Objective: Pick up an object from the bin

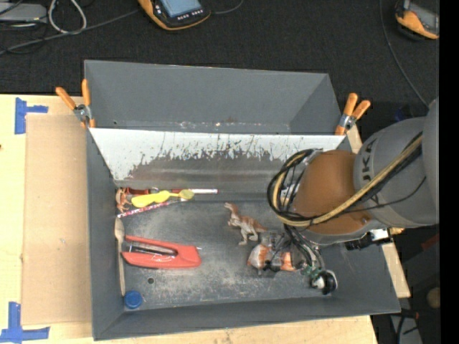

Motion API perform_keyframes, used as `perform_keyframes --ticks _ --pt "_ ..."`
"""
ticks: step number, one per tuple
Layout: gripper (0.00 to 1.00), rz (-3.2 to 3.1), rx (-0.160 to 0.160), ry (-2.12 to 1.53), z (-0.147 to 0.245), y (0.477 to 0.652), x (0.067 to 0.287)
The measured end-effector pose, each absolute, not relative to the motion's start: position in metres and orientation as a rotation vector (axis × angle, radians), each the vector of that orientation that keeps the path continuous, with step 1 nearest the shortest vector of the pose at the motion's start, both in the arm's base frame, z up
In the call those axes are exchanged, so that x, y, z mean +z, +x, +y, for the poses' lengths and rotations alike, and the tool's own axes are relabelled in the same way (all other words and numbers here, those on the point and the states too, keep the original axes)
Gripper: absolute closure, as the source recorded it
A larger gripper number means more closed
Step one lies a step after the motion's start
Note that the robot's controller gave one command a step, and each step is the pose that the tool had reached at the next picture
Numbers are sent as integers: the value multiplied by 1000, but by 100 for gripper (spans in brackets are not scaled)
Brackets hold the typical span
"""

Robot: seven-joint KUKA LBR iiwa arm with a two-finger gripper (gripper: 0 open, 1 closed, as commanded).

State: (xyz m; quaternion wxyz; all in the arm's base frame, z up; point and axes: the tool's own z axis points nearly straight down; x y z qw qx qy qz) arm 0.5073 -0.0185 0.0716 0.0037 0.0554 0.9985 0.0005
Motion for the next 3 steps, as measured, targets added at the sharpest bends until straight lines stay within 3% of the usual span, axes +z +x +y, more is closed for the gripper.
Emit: perform_keyframes --ticks 1,2,3 --pt "100 3129 1 173 -18 507 72" --pt "100 3137 2 169 -19 506 156" --pt "100 3144 3 161 -7 516 232"
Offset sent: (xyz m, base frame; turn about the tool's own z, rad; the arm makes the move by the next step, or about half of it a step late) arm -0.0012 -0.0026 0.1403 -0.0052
